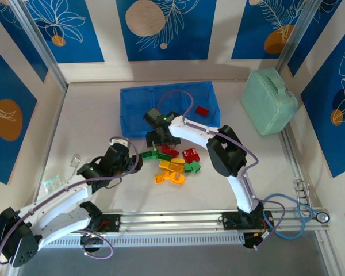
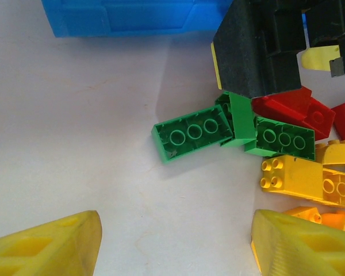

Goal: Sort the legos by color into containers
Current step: Pick up the lego from the center of the table.

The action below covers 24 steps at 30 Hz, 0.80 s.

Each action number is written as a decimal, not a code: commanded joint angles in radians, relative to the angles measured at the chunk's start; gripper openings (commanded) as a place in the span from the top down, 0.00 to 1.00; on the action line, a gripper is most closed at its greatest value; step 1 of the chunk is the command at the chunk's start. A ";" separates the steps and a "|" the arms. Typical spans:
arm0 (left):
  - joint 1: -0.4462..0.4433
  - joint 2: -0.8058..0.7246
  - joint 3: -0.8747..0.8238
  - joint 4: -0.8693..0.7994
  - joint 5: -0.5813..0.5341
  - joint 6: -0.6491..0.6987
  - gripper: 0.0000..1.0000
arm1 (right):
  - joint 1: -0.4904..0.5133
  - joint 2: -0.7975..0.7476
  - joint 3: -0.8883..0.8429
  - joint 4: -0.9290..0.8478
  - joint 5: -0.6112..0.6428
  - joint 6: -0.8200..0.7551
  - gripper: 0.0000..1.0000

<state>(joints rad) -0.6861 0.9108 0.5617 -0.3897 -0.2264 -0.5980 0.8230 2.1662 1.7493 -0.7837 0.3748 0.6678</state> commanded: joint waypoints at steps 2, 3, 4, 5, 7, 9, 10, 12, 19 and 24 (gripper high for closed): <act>-0.009 -0.015 -0.011 -0.024 -0.021 -0.014 0.30 | 0.013 0.045 0.047 -0.023 0.022 0.030 0.01; -0.009 -0.016 -0.013 -0.024 -0.021 -0.014 0.30 | 0.012 0.051 0.051 -0.023 0.021 0.031 0.02; -0.009 -0.018 -0.013 -0.025 -0.021 -0.013 0.30 | 0.010 0.058 0.053 -0.021 0.026 0.032 0.03; -0.009 -0.019 -0.013 -0.026 -0.022 -0.014 0.30 | 0.009 0.063 0.055 -0.019 0.033 0.030 0.04; -0.009 -0.021 -0.017 -0.026 -0.023 -0.014 0.30 | 0.006 0.074 0.061 -0.022 0.046 0.029 0.08; -0.009 -0.023 -0.022 -0.025 -0.027 -0.013 0.30 | 0.003 0.078 0.058 -0.020 0.052 0.033 0.11; -0.010 -0.023 -0.024 -0.023 -0.027 -0.015 0.30 | 0.002 0.078 0.056 -0.017 0.056 0.035 0.13; -0.008 -0.020 -0.029 -0.016 -0.025 -0.016 0.30 | 0.002 0.078 0.051 -0.013 0.073 0.033 0.19; -0.009 -0.010 -0.025 -0.011 -0.022 -0.015 0.30 | -0.001 0.077 0.033 -0.005 0.094 0.010 0.43; -0.009 -0.013 -0.026 -0.012 -0.024 -0.014 0.30 | 0.002 0.016 -0.034 0.007 0.103 0.009 0.50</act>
<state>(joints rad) -0.6861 0.9024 0.5392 -0.3897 -0.2375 -0.5980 0.8265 2.2295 1.7645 -0.7578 0.4469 0.6781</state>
